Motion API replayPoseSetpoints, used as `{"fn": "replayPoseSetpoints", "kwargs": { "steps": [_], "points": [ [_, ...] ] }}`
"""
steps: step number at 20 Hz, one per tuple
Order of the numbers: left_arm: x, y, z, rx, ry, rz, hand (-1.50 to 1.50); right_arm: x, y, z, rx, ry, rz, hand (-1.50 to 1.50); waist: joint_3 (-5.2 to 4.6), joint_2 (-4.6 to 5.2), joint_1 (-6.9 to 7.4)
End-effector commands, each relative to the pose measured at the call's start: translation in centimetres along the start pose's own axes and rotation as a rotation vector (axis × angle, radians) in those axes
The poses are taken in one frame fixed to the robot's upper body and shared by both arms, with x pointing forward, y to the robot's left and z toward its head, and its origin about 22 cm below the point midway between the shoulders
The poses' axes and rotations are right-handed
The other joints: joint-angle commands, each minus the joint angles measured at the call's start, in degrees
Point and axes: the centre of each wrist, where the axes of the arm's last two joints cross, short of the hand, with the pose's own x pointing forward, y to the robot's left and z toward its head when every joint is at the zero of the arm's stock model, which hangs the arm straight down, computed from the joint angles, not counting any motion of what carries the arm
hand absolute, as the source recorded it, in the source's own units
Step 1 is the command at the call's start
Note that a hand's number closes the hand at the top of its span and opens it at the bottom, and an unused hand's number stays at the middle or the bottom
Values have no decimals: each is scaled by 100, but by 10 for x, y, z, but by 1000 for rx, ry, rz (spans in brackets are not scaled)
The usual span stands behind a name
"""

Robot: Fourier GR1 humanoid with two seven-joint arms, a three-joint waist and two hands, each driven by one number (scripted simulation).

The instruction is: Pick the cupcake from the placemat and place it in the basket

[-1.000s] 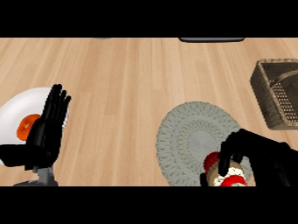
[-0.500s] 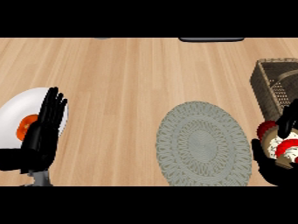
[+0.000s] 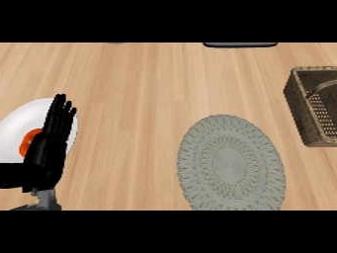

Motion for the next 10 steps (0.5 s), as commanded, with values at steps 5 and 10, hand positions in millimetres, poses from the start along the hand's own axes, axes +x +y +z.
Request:
{"fn": "replayPoseSetpoints", "kwargs": {
  "steps": [5, 10],
  "points": [
    [-3, 3, -2, -5, 1, -4, 0, -71, -30, -13, 51, -4, 22, 150, -3, 25, 82],
    [-2, -2, 1, -18, -7, -1, 0, -72, -21, -27, 78, -26, 64, 150, -5, 20, 90]
  ]
}}
